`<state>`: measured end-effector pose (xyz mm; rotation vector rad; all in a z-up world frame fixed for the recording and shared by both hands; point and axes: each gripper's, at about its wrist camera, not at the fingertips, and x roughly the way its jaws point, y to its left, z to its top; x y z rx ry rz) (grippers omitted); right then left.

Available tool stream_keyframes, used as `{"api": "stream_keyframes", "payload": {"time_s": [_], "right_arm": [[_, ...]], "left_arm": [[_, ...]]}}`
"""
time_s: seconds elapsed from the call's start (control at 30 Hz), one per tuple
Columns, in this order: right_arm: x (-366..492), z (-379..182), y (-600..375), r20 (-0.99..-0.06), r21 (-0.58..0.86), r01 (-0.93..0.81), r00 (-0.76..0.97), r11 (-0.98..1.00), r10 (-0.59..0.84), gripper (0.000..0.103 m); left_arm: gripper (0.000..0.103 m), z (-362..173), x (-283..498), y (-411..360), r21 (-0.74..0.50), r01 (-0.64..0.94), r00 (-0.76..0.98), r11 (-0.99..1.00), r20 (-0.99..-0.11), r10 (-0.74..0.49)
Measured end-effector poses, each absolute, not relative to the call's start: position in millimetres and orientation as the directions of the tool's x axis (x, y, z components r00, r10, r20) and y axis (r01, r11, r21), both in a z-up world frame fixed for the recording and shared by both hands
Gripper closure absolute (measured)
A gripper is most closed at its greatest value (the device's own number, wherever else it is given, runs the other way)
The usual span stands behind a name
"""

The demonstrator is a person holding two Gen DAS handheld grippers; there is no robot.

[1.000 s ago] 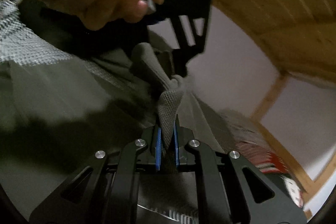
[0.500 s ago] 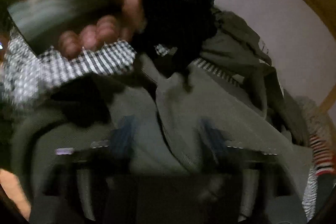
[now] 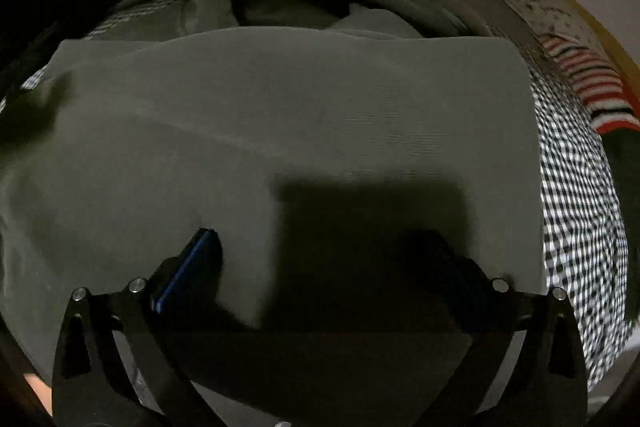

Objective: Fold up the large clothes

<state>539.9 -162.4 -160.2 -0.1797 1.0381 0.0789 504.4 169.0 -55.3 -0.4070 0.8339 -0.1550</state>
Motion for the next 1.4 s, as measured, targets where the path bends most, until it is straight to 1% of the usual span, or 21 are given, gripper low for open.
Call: {"api": "stream_keyframes", "payload": {"time_s": [0.07, 0.17, 0.23, 0.33, 0.43, 0.5, 0.53, 0.6, 0.7, 0.8, 0.87, 0.9, 0.97, 1.1, 1.13, 1.2, 1.23, 1.27, 1.3, 1.37, 1.4], "right_arm": [[535, -160, -164, -0.861, -0.106, -0.139, 0.509, 0.985, -0.021, 0.002], [528, -156, -167, -0.859, -0.1, -0.177, 0.511, 0.979, 0.004, 0.002], [517, -165, -169, -0.858, -0.107, -0.197, 0.514, 0.975, 0.01, 0.003], [504, -159, -202, -0.831, -0.155, -0.07, 0.548, 0.985, -0.092, 0.003], [493, -142, -217, -0.817, -0.08, -0.069, 0.576, 0.994, -0.026, 0.003], [493, -160, -202, -0.836, -0.222, -0.161, 0.539, 0.962, -0.103, 0.003], [493, -170, -201, -0.841, -0.242, -0.192, 0.53, 0.951, -0.107, 0.003], [494, -174, -222, -0.853, -0.096, -0.16, 0.522, 0.982, 0.002, 0.003], [498, -175, -226, -0.854, -0.07, -0.169, 0.519, 0.983, 0.028, 0.002], [498, -178, -228, -0.842, -0.051, -0.161, 0.537, 0.986, 0.044, 0.002], [495, -180, -227, -0.831, -0.036, -0.153, 0.553, 0.988, 0.056, 0.002], [496, -181, -226, -0.826, -0.037, -0.152, 0.56, 0.988, 0.055, 0.002], [492, -183, -225, -0.816, -0.035, -0.141, 0.576, 0.989, 0.053, 0.002], [490, -183, -228, -0.801, -0.025, -0.134, 0.596, 0.991, 0.06, 0.002], [490, -183, -229, -0.796, -0.023, -0.133, 0.602, 0.991, 0.062, 0.002], [488, -184, -229, -0.789, -0.018, -0.129, 0.611, 0.991, 0.065, 0.002], [487, -183, -229, -0.784, -0.018, -0.128, 0.617, 0.992, 0.065, 0.002], [487, -182, -230, -0.78, -0.015, -0.128, 0.622, 0.992, 0.068, 0.002], [486, -178, -232, -0.77, 0.005, -0.128, 0.632, 0.992, 0.086, 0.002], [485, -159, -237, -0.724, 0.083, -0.153, 0.67, 0.985, 0.165, 0.003], [489, -137, -244, -0.655, 0.127, -0.181, 0.723, 0.975, 0.219, 0.003]], "left_arm": [[0.007, -87, 519, 130, -0.319, -0.056, 0.593, 0.946, -0.773, -0.225], [0.007, -137, 540, 131, -0.118, -0.205, 0.512, 0.972, -0.859, 0.004], [0.007, -147, 536, 148, -0.135, -0.193, 0.548, 0.972, -0.836, -0.007], [0.007, -152, 531, 140, -0.05, -0.139, 0.579, 0.989, -0.814, 0.04], [0.006, -159, 530, 125, 0.048, -0.127, 0.616, 0.991, -0.779, 0.116], [0.006, -159, 529, 128, 0.039, -0.131, 0.622, 0.991, -0.775, 0.112], [0.006, -158, 529, 131, 0.037, -0.13, 0.624, 0.991, -0.773, 0.111], [0.006, -156, 530, 130, 0.043, -0.127, 0.623, 0.991, -0.774, 0.113], [0.006, -128, 517, 124, 0.011, -0.108, 0.666, 0.994, -0.742, 0.08], [0.006, -67, 535, 117, -0.157, 0.032, 0.776, 0.987, -0.619, -0.124], [0.006, -42, 584, 108, -0.259, 0.139, 0.732, 0.956, -0.623, -0.276], [0.006, -33, 617, 103, -0.282, 0.144, 0.723, 0.948, -0.624, -0.296], [0.006, -32, 674, 92, -0.263, 0.103, 0.706, 0.959, -0.66, -0.257], [0.006, -64, 774, 66, -0.214, 0.085, 0.562, 0.973, -0.796, -0.224], [0.008, -69, 784, 60, -0.23, 0.092, 0.532, 0.969, -0.811, -0.243], [0.071, -86, 814, 53, -0.336, 0.073, 0.438, 0.939, -0.835, -0.332], [0.092, -91, 818, 55, -0.369, 0.035, 0.407, 0.929, -0.843, -0.351], [0.092, -89, 822, 58, -0.437, 0.015, 0.408, 0.9, -0.819, -0.404], [0.092, -82, 820, 55, -0.44, 0.04, 0.422, 0.897, -0.807, -0.414], [0.092, -61, 807, 45, -0.373, 0.127, 0.472, 0.919, -0.793, -0.387], [0.092, -52, 801, 42, -0.357, 0.167, 0.492, 0.919, -0.778, -0.391]]}}
